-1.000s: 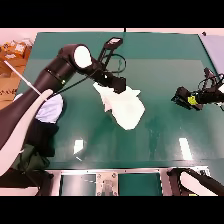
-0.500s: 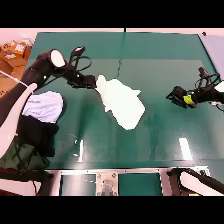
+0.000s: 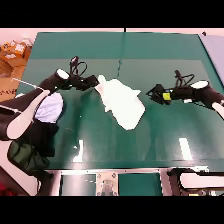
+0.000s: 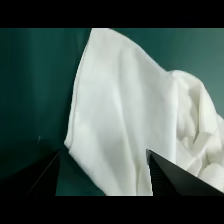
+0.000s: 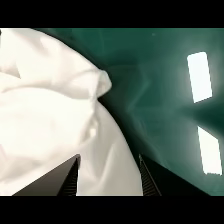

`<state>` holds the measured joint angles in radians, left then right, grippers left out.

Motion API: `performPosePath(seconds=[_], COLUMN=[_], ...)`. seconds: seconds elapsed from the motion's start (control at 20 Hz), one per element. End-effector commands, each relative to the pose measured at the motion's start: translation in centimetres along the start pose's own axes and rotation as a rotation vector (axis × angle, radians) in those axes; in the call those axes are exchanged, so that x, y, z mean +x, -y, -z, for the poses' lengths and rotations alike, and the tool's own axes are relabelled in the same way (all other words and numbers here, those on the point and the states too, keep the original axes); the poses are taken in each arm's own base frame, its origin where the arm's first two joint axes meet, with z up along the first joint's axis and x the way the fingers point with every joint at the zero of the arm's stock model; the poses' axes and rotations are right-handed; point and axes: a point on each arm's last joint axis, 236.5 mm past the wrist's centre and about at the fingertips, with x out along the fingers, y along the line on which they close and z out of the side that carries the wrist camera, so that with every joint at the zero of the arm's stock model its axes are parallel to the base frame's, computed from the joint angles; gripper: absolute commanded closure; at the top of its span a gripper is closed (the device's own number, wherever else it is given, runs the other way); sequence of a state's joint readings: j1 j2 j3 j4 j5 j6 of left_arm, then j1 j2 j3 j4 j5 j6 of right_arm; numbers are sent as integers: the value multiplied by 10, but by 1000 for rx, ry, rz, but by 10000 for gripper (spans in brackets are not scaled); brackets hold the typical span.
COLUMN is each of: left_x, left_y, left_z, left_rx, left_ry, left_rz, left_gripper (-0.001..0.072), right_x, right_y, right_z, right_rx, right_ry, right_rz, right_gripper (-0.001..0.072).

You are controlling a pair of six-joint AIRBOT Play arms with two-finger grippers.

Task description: Fold the shirts.

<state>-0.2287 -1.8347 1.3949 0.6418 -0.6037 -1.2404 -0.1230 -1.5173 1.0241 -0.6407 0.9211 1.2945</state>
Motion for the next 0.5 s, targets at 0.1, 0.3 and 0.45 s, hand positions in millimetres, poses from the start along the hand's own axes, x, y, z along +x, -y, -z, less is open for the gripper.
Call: performPosePath(seconds=[0.1, 0.3, 0.45], left_x=[19, 23, 19], left_y=[-14, -15, -7], left_z=[3, 3, 6], left_rx=[-63, -72, -14], left_ry=[19, 21, -3], left_rz=[10, 18, 49], left_gripper=[148, 469, 682], right_x=[62, 82, 80], right_y=[-28, -29, -29], right_z=[-18, -24, -24], right_rx=[-70, -80, -79], right_ry=[-40, -58, -69], right_rz=[-50, -51, -57], right_gripper=[293, 388, 700])
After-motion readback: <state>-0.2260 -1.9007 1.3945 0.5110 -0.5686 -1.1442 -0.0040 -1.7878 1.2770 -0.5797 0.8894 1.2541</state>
